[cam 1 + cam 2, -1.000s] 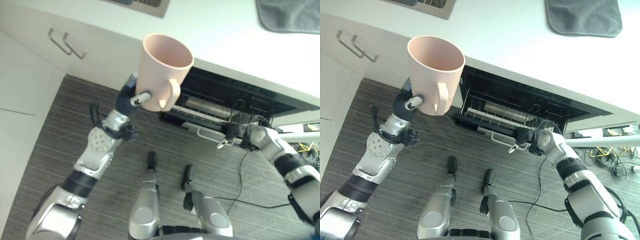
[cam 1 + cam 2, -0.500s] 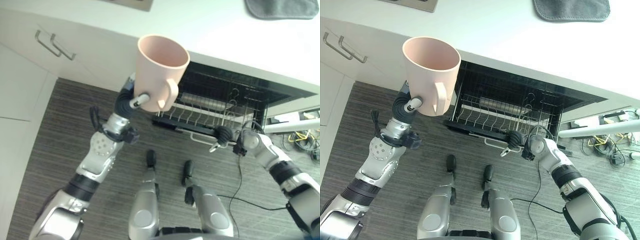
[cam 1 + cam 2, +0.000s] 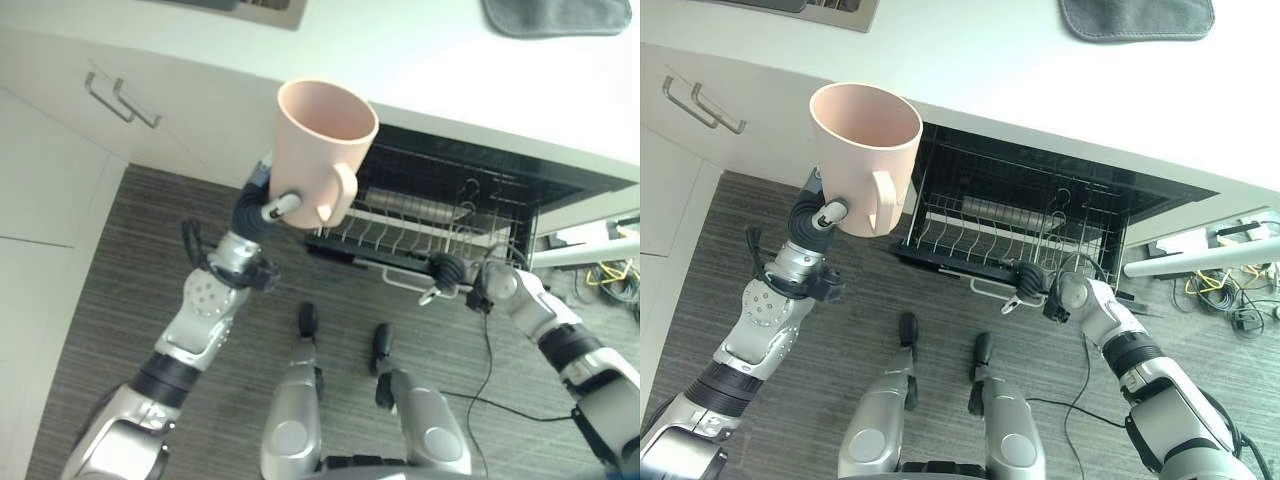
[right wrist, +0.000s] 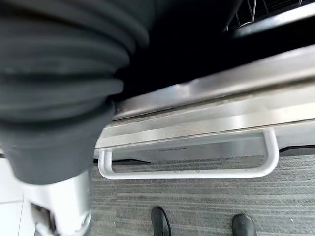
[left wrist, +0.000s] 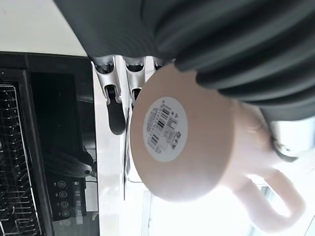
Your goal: Place the dishes in the dishwasher.
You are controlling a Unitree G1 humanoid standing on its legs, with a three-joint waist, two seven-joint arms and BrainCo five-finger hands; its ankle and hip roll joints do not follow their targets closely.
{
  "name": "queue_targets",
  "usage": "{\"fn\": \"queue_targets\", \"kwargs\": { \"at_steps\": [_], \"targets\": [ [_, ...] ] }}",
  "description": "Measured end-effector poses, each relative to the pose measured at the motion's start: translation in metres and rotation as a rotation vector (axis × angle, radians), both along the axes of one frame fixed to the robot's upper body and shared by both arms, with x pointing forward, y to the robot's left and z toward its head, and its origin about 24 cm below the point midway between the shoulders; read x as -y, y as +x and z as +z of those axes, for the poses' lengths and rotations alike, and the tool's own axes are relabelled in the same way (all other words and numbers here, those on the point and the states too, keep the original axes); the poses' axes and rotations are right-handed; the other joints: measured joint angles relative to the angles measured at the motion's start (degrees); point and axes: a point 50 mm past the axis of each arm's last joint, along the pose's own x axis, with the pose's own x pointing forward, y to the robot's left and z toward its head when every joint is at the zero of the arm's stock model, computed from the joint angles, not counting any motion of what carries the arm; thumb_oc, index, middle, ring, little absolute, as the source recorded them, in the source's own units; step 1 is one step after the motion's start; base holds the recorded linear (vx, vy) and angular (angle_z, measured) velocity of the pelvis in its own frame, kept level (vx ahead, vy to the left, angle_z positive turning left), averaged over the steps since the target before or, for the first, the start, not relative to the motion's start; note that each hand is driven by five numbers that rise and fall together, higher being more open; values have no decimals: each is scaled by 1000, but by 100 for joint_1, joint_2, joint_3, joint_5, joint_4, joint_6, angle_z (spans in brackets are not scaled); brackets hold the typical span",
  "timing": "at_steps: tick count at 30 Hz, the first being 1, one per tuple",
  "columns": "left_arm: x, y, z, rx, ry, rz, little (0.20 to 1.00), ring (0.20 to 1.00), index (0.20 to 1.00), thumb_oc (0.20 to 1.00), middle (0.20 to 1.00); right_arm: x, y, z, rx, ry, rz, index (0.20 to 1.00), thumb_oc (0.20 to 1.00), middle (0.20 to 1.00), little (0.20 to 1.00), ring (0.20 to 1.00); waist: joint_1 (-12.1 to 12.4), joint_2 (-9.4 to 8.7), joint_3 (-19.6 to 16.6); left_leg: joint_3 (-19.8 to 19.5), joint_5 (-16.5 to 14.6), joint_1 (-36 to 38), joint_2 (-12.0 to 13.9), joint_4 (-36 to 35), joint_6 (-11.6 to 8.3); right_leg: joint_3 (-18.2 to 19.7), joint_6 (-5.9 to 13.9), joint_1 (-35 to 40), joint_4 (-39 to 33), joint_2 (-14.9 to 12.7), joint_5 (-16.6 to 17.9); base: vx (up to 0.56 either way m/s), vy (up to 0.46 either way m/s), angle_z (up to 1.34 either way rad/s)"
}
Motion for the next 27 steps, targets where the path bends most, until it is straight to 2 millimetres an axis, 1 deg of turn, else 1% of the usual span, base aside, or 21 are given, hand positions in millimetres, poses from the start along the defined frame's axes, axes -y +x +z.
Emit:
{"fn": "queue_targets", "kwargs": {
  "at_steps": [5, 9, 10, 11, 12, 13, 14, 15, 17, 18, 20, 22, 23, 24, 25, 27],
  "targets": [
    [0, 0, 0, 1, -17, 6, 200, 200, 200, 200, 200, -3, 1, 1, 59, 23, -26, 1000, 1000, 1000, 1000, 1000, -28, 11, -10, 17, -4, -20, 0, 3, -2, 30, -39, -189, 345, -42, -129, -46, 36, -2],
    [1, -1, -4, -13, -34, 9, 200, 200, 200, 200, 200, -2, 0, -1, 75, 48, -49, 1000, 1000, 1000, 1000, 1000, -45, 88, -82, 57, -19, -14, -5, 2, 33, 37, -60, -262, 520, -70, -203, -40, 10, 0],
    [2, -2, -8, -27, -50, 9, 200, 200, 200, 200, 200, 1, -4, -5, 79, 67, -73, 1000, 1000, 1000, 1000, 1000, -40, 167, -153, 61, -3, 15, -6, 3, 28, 35, -56, -230, 516, -70, -211, -35, -8, 2],
    [3, -3, -11, -35, -55, 10, 200, 200, 200, 200, 200, 2, -6, -7, 75, 108, -96, 1000, 1000, 1000, 1000, 1000, -44, 202, -163, 65, 15, 60, -4, 6, 7, 29, -56, -164, 483, -66, -210, -36, -10, 1],
    [2, -3, -12, -42, -58, 11, 200, 200, 200, 200, 200, 2, -8, -9, 68, 150, -117, 1000, 1000, 1000, 1000, 1000, -37, 208, -164, 71, 17, 117, -3, 4, 7, 28, -56, -104, 473, -64, -211, 0, 0, 0],
    [2, -4, -16, -55, -65, 13, 200, 200, 200, 200, 200, 3, -11, -12, 49, 238, -150, 1000, 1000, 1000, 1000, 1000, -19, 210, -163, 74, 13, 217, -2, -6, 9, 26, -56, 12, 420, -56, -214, 0, 0, 0],
    [1, -7, -23, -82, -73, 20, 200, 200, 200, 200, 200, 4, -21, -21, 7, 400, -218, 1000, 1000, 1000, 1000, 1000, -12, 210, -163, 71, -9, 399, -4, -18, 24, 10, -55, 265, 281, -41, -213, 23, -19, 5],
    [-1, -11, -34, -123, -95, 35, 200, 200, 200, 200, 200, 2, -37, -28, -43, 613, -263, 1000, 1000, 1000, 1000, 1000, -10, 208, -164, 74, -84, 623, 0, -28, 5, 1, -47, 566, 114, -15, -206, 50, -11, 4],
    [-6, -18, -49, -179, -128, 65, 200, 200, 200, 200, 200, -7, -61, -35, -113, 835, -247, 1000, 1000, 1000, 1000, 1000, -35, 198, -171, 108, -170, 901, -1, -51, 3, 4, -31, 906, -83, 1, -188, 48, 17, -4],
    [-11, -22, -57, -207, -142, 90, 200, 200, 200, 200, 200, -13, -72, -37, -148, 932, -227, 1000, 1000, 1000, 1000, 1000, -99, 188, -180, 129, -220, 1037, -6, -62, 1, 13, -18, 1081, -182, 6, -176, 49, 51, -5],
    [-14, -27, -65, -239, -151, 108, 200, 200, 200, 200, 200, -18, -86, -47, -206, 1006, -226, 1000, 1000, 1000, 1000, 1000, -186, 169, -374, 149, -265, 1045, -15, -67, 1, 20, -1, 1136, -300, 5, -135, 99, 65, -4],
    [-19, -32, -73, -263, -165, 123, 200, 200, 200, 200, 200, -23, -96, -47, -262, 1040, -183, 1000, 1000, 1000, 1000, 1000, -279, 132, -410, 175, -309, 1319, -44, -141, 17, 25, 22, 1463, -476, -2, -103, 129, 40, -6],
    [-21, -35, -78, -286, -171, 130, 200, 200, 200, 200, 200, -24, -103, -51, -302, 1065, -174, 1000, 1000, 1000, 1000, 1000, -297, 86, -528, 227, -366, 1470, -56, -159, 23, 40, 35, 1624, -578, -6, -97, 148, 30, -16],
    [-23, -39, -83, -307, -173, 134, 200, 200, 200, 200, 200, -25, -109, -56, -339, 1080, -180, 1000, 1000, 1000, 1000, 1000, -290, 37, -767, 295, -413, 1536, -60, -194, 11, 92, 38, 1674, -647, -5, -96, 193, 34, -20],
    [-24, -41, -85, -312, -174, 136, 200, 200, 200, 200, 200, -25, -111, -58, -360, 1080, -178, 1000, 1000, 1000, 1000, 1000, -290, 9, -868, 318, -427, 1584, -65, -211, 7, 114, 47, 1719, -694, -5, -88, 145, 23, -16],
    [-25, -44, -89, -328, -168, 134, 200, 200, 200, 200, 200, -28, -116, -61, -425, 1078, -162, 1000, 1000, 1000, 1000, 1000, -297, -73, -967, 344, -503, 1878, -98, -215, 11, 143, 75, 2091, -878, -15, -66, 101, 17, -7]
  ]
}}
